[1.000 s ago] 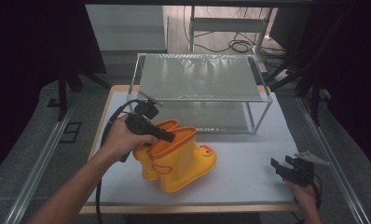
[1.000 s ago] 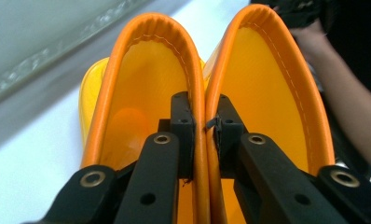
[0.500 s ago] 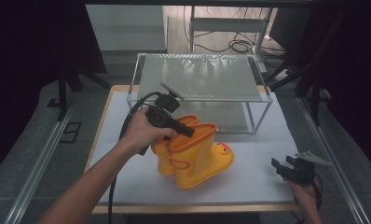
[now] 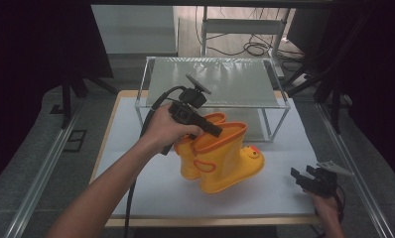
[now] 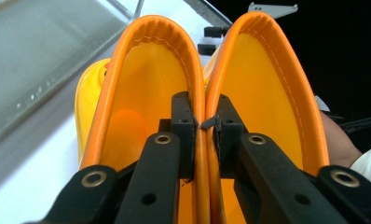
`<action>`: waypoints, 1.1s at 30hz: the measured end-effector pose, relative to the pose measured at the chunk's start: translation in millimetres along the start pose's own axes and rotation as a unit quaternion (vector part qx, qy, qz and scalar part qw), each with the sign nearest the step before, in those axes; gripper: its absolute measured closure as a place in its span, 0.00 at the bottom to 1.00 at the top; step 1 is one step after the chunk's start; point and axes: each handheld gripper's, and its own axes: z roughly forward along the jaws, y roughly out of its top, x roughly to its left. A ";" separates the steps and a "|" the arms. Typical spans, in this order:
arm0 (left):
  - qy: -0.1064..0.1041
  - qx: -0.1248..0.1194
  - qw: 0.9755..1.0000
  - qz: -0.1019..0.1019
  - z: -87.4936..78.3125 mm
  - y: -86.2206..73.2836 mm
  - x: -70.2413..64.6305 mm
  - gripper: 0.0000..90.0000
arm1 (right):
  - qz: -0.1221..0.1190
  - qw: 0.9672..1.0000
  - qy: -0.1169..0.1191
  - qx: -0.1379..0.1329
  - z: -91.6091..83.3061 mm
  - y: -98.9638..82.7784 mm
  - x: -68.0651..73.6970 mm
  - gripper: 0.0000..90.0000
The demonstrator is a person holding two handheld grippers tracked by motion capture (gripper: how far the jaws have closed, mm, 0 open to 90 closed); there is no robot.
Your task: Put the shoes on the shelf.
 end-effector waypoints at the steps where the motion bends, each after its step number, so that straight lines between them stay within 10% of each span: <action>1: 0.000 0.000 1.000 0.002 -0.7 2.1 -1.1 0.91 | 0.000 1.000 -0.001 0.000 0.0 -0.1 -0.5 0.37; 16: -0.014 -0.029 0.999 0.002 -20.9 44.9 -15.1 0.91 | 0.009 1.000 -0.003 -0.002 -0.9 -0.3 -3.1 0.37; 33: 0.004 -0.066 0.998 -0.014 -56.4 107.1 -1.9 0.91 | 0.017 1.000 -0.005 -0.005 -2.3 -0.9 -8.1 0.37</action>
